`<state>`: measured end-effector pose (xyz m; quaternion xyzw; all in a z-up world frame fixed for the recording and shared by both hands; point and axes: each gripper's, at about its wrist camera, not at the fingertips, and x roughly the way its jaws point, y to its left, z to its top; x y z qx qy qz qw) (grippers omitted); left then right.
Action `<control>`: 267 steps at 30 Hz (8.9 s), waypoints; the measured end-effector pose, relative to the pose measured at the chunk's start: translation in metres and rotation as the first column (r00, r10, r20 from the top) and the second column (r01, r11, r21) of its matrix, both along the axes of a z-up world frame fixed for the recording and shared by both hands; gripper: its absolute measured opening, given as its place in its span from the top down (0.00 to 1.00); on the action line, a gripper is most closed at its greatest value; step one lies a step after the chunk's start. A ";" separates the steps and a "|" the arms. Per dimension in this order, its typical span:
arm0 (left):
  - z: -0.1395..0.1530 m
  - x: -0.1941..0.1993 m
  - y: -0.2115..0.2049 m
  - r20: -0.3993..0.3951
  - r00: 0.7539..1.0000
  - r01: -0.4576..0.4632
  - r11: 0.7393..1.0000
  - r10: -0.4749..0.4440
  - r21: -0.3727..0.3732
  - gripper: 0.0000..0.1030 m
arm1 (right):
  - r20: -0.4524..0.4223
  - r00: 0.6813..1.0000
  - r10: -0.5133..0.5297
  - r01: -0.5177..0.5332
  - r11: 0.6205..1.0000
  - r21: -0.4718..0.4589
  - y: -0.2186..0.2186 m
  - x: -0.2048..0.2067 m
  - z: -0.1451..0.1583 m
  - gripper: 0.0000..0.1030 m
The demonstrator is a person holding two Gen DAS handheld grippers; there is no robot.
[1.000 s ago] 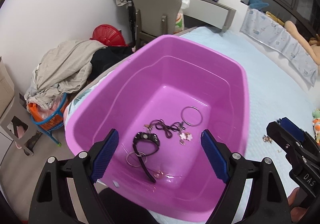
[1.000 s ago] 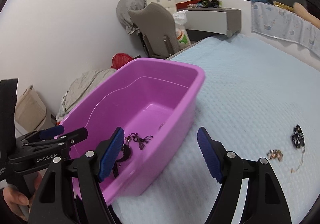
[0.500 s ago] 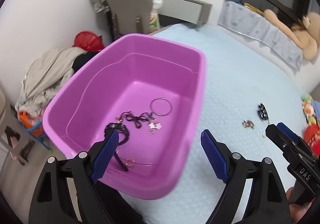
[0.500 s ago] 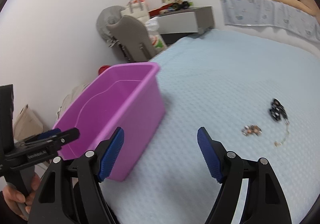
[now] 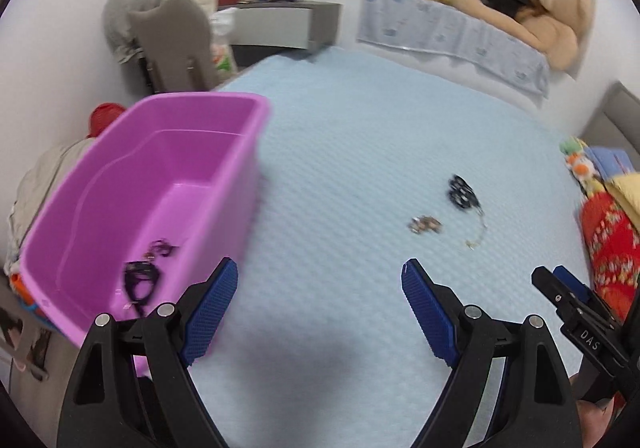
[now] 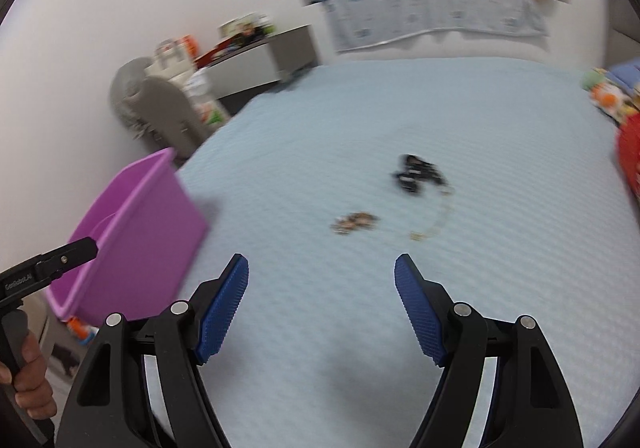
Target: Organize jewelry
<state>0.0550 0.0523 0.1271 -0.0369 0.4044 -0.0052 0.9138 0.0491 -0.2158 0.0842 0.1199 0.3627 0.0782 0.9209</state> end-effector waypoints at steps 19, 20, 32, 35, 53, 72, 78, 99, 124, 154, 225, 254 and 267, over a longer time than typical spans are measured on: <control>-0.103 0.054 -0.116 -0.103 0.984 0.149 0.989 -0.146 0.020 0.20 | -0.128 0.976 -0.177 0.170 0.983 -0.069 -0.109 0.000 -0.089 0.30; -0.109 0.061 -0.118 -0.107 0.984 0.144 0.989 -0.141 0.024 0.20 | -0.131 0.976 -0.174 0.166 0.984 -0.067 -0.109 0.007 -0.091 0.30; -0.158 0.145 -0.132 -0.083 0.992 0.107 0.990 -0.099 0.090 0.20 | -0.130 0.987 -0.097 0.086 0.992 -0.094 -0.099 0.123 -0.123 0.30; -0.169 0.160 -0.132 -0.105 0.990 0.100 0.993 -0.093 0.059 0.20 | -0.135 0.987 -0.084 0.070 0.992 -0.108 -0.095 0.148 -0.130 0.30; -0.203 0.204 -0.174 -0.143 0.981 0.137 0.990 -0.133 0.022 0.20 | -0.164 0.985 -0.059 0.042 0.994 -0.102 -0.116 0.227 -0.163 0.30; -0.219 0.225 -0.188 -0.123 0.985 0.131 0.990 -0.124 0.049 0.06 | -0.183 0.983 -0.031 -0.010 0.976 -0.219 -0.104 0.269 -0.175 0.27; -0.221 0.225 -0.193 -0.118 0.987 0.121 0.991 -0.113 0.064 0.06 | -0.197 0.980 -0.033 -0.019 0.966 -0.258 -0.097 0.288 -0.177 0.23; -0.212 0.213 -0.204 -0.068 0.988 0.146 0.986 -0.141 0.080 0.51 | -0.170 0.984 0.054 -0.096 0.964 -0.249 -0.077 0.296 -0.169 0.91; -0.112 0.103 -0.127 -0.026 0.977 0.210 0.977 -0.211 -0.044 0.77 | 0.062 0.998 0.004 -0.013 0.987 0.160 -0.088 0.088 -0.044 0.91; 0.069 0.023 0.078 0.183 0.981 0.070 0.998 -0.068 -0.003 0.77 | 0.295 0.889 0.352 -0.414 0.891 0.186 0.151 0.072 0.157 0.91; 0.001 0.014 0.223 -0.094 0.895 -0.429 0.899 0.436 0.092 0.08 | -0.122 0.849 0.515 -0.524 0.849 -0.061 0.326 0.100 0.052 0.36; 0.001 -0.006 0.194 -0.084 0.910 -0.400 0.912 0.407 0.092 0.08 | -0.117 0.867 0.484 -0.493 0.868 -0.056 0.300 0.075 0.052 0.35; 0.000 -0.007 0.194 -0.089 0.908 -0.402 0.911 0.409 0.086 0.08 | -0.124 0.866 0.484 -0.493 0.868 -0.059 0.298 0.072 0.049 0.35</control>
